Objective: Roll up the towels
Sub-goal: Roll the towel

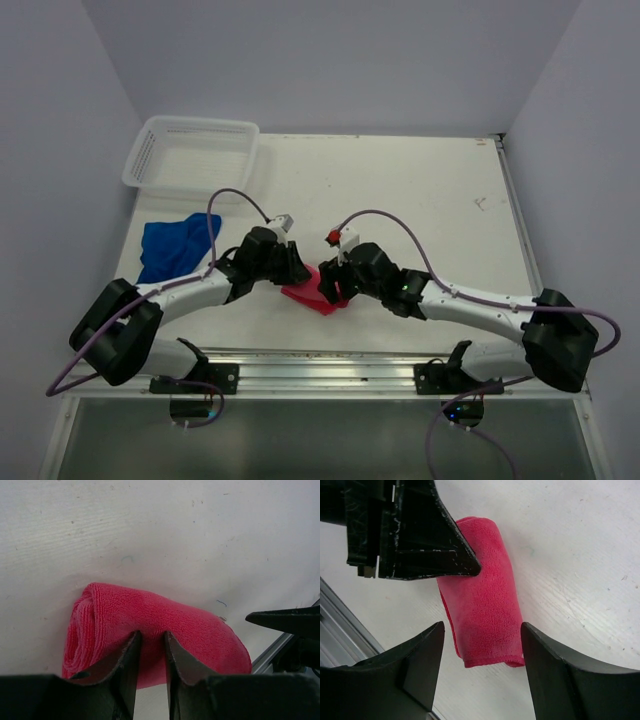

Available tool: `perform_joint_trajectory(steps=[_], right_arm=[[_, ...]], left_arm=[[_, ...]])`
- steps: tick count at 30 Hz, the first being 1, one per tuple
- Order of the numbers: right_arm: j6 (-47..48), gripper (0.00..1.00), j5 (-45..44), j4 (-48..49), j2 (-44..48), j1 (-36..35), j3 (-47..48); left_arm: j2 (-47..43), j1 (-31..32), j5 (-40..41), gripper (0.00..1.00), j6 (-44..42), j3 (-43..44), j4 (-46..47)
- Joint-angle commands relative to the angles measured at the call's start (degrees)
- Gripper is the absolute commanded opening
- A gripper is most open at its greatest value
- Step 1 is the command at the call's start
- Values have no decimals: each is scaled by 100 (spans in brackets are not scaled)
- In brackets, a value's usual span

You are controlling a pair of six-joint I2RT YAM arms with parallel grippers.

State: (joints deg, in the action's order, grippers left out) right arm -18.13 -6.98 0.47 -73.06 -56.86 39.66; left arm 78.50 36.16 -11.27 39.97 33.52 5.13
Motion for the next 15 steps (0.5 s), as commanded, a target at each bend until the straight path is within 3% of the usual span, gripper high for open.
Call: perform_joint_trajectory(steps=[1,7,15], right_arm=[[-437,65,918,-20,-243,228,349],[-498,67,1286,-82,-902,483,420],[-358,65,707,-82,-1264,571,69]], left_arm=[[-72,66,116,30,55,-258,-188],[-124,75,90,30,73,-346,-161],[-221,137,90,30,126,-469,-108]])
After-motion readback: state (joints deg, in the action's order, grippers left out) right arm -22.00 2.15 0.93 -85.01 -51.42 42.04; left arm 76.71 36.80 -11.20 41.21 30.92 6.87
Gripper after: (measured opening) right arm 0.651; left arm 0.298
